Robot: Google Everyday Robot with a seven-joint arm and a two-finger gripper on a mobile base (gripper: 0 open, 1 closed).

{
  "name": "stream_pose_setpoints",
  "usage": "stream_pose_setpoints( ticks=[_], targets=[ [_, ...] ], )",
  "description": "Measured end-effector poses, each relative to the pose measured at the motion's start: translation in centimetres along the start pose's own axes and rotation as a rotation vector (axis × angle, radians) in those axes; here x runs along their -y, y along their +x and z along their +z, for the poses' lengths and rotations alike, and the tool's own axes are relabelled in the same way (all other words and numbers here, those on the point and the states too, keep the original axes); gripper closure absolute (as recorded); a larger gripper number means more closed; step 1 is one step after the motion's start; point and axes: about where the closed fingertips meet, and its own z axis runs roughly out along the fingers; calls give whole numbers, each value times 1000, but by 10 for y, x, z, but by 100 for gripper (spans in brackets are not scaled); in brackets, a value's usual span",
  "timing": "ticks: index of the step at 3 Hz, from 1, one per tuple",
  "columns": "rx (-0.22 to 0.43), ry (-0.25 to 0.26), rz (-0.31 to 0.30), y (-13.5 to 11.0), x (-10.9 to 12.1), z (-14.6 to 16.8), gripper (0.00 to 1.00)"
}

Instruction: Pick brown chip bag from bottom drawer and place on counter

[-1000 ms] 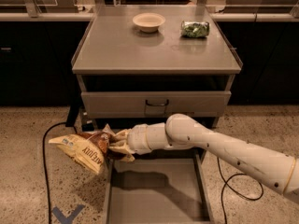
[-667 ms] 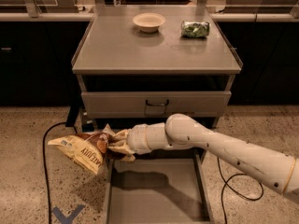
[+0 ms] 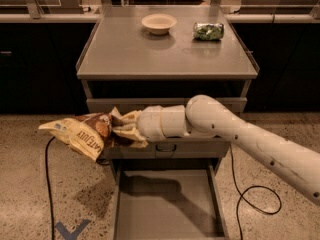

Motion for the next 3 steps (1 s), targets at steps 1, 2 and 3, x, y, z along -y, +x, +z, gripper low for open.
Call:
stream_pose_setpoints(
  ticks=[1, 2, 3],
  targets=[
    [39, 7, -70, -64, 25, -22, 100],
    [78, 1, -142, -123, 54, -42, 100],
    [123, 45, -188, -161, 90, -67, 100]
  ],
)
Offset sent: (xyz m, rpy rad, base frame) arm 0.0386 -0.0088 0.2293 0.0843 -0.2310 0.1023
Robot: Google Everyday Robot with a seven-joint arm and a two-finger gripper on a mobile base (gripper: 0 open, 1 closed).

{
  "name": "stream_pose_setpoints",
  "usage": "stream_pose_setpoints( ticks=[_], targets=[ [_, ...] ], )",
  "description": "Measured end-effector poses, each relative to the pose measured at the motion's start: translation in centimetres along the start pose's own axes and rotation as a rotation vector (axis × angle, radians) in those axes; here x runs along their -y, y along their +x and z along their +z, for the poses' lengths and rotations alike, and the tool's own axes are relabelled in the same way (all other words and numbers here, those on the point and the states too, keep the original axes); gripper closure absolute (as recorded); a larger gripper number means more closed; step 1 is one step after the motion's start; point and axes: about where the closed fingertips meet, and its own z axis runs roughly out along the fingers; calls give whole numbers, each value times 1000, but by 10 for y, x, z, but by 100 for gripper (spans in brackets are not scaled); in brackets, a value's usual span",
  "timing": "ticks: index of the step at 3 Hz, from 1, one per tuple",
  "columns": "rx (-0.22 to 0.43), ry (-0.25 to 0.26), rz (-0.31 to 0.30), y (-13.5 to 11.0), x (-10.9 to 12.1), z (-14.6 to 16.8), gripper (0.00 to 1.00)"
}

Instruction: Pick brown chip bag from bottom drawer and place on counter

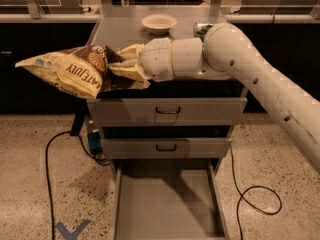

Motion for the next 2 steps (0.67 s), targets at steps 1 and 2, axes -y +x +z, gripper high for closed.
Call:
stream_pose_setpoints(
  ticks=[1, 2],
  targets=[
    [0, 0, 0, 0, 0, 0, 100],
    [-28, 7, -6, 4, 7, -3, 100]
  ],
)
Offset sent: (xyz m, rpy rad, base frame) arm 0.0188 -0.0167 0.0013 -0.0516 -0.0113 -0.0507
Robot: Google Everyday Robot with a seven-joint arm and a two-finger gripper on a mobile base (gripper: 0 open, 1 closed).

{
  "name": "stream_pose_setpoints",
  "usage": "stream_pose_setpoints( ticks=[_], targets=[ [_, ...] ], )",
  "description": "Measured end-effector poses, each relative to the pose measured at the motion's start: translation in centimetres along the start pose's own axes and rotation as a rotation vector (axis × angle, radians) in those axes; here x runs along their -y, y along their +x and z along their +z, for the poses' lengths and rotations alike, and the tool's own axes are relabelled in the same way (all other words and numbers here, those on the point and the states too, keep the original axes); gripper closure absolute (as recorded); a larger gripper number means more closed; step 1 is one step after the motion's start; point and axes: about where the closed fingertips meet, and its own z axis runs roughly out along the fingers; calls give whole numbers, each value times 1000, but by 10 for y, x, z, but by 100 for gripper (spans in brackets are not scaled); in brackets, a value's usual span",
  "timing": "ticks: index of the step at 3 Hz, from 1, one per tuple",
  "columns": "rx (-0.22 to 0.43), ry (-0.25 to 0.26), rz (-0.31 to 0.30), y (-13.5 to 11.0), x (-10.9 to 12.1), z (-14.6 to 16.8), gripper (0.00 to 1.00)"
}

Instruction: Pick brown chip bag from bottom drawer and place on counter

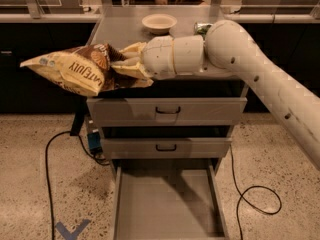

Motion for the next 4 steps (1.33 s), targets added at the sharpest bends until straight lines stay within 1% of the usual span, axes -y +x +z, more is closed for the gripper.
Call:
stream_pose_setpoints(
  ticks=[1, 2, 3, 4],
  targets=[
    [-86, 69, -2, 22, 36, -25, 100],
    [-227, 183, -2, 61, 81, -70, 100],
    [-322, 272, 18, 103, 109, -104, 100],
    [-317, 347, 34, 138, 129, -118, 100]
  ],
)
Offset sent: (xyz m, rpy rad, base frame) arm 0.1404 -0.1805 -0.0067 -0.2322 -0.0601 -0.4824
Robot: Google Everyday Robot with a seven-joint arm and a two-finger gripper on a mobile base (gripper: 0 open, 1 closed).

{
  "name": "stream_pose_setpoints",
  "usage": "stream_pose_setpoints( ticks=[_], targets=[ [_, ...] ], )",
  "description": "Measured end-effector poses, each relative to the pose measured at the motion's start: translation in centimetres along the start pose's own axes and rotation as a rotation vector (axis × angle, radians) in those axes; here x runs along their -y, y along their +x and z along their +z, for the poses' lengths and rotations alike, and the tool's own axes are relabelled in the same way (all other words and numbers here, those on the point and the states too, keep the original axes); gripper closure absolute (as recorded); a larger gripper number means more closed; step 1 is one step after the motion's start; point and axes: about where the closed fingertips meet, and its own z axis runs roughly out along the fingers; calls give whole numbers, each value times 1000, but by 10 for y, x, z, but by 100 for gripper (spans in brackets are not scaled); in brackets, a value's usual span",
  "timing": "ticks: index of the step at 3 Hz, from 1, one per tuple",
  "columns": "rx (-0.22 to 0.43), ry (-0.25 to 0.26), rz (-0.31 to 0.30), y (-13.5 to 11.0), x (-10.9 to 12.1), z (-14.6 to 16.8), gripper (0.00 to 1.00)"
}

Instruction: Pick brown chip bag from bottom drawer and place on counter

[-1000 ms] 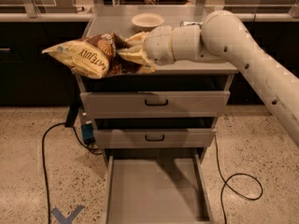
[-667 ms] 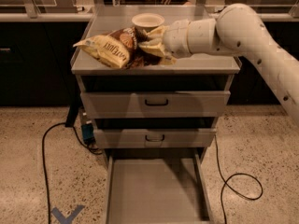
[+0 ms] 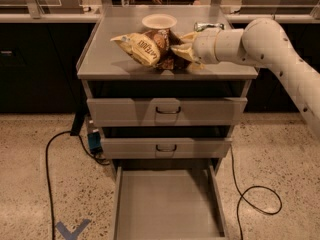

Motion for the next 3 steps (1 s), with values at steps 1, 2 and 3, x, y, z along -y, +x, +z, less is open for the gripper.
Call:
stream_pose_setpoints(
  ticks=[1, 2, 3],
  targets=[
    [0, 0, 0, 0, 0, 0, 100],
    [-17, 42, 28, 11, 19, 13, 100],
    [-41, 110, 57, 35, 36, 46, 100]
  ],
)
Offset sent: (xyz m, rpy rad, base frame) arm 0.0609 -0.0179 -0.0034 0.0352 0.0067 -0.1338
